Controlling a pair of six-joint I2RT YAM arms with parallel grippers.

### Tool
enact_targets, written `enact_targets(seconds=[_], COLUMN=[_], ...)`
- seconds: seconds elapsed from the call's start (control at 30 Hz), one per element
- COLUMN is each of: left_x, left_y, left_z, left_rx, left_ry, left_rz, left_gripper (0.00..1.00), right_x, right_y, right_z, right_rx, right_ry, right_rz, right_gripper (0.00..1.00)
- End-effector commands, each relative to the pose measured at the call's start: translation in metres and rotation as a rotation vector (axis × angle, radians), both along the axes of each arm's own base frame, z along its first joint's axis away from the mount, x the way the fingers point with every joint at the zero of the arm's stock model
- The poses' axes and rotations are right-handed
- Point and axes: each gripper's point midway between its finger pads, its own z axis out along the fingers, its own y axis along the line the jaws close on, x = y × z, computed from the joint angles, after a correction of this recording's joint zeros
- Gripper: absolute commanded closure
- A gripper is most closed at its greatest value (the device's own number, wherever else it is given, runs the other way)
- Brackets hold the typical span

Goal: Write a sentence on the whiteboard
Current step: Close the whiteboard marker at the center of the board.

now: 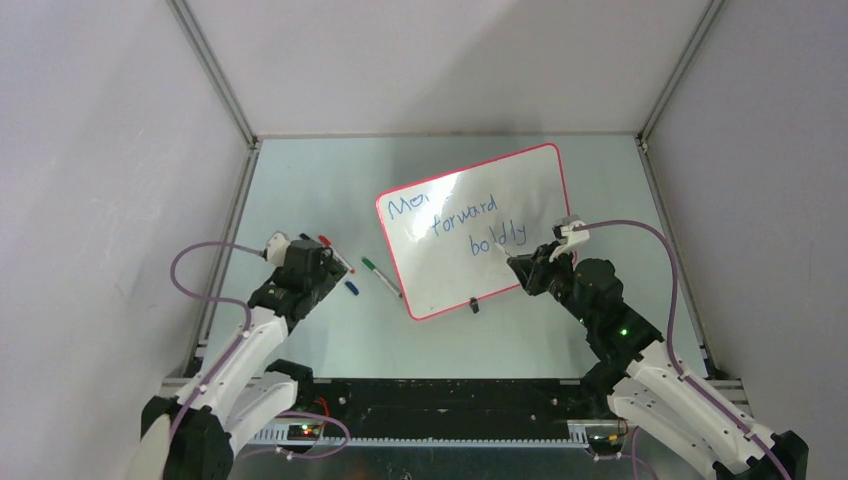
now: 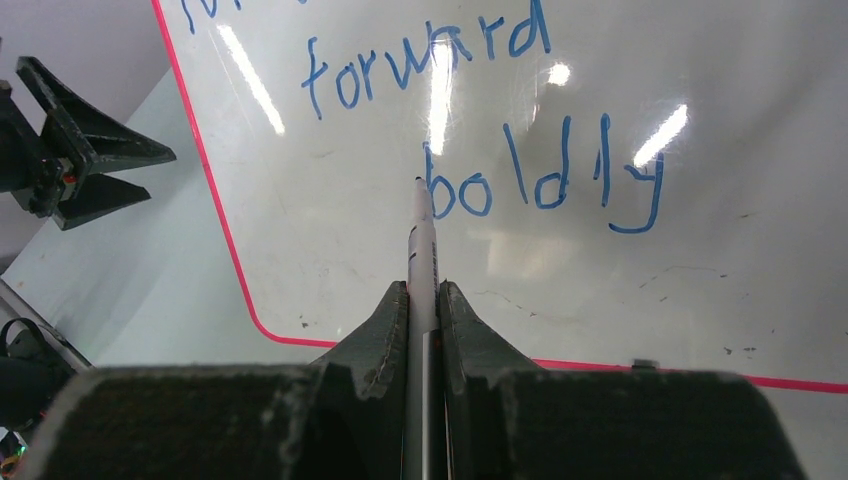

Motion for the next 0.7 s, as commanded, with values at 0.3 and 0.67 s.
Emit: enact_targets(seconds=[0.3, 0.67], left_x=[0.013, 0.022], left_y=[-0.004, -0.021], left_z=[-0.019, -0.04], left_rx=[0.016, -0.022], left_ry=[0.213, 0.298], left_rz=[0.014, -0.046], left_gripper=[0.34, 0.46], right_x=[0.006, 0.006], right_y=[0.006, 0.002], right_z=[0.012, 0.011], right_rx=[0.036, 0.045], right_ry=[-0.049, -0.058], right_rz=[-0.001, -0.02], right_gripper=[1.0, 1.0])
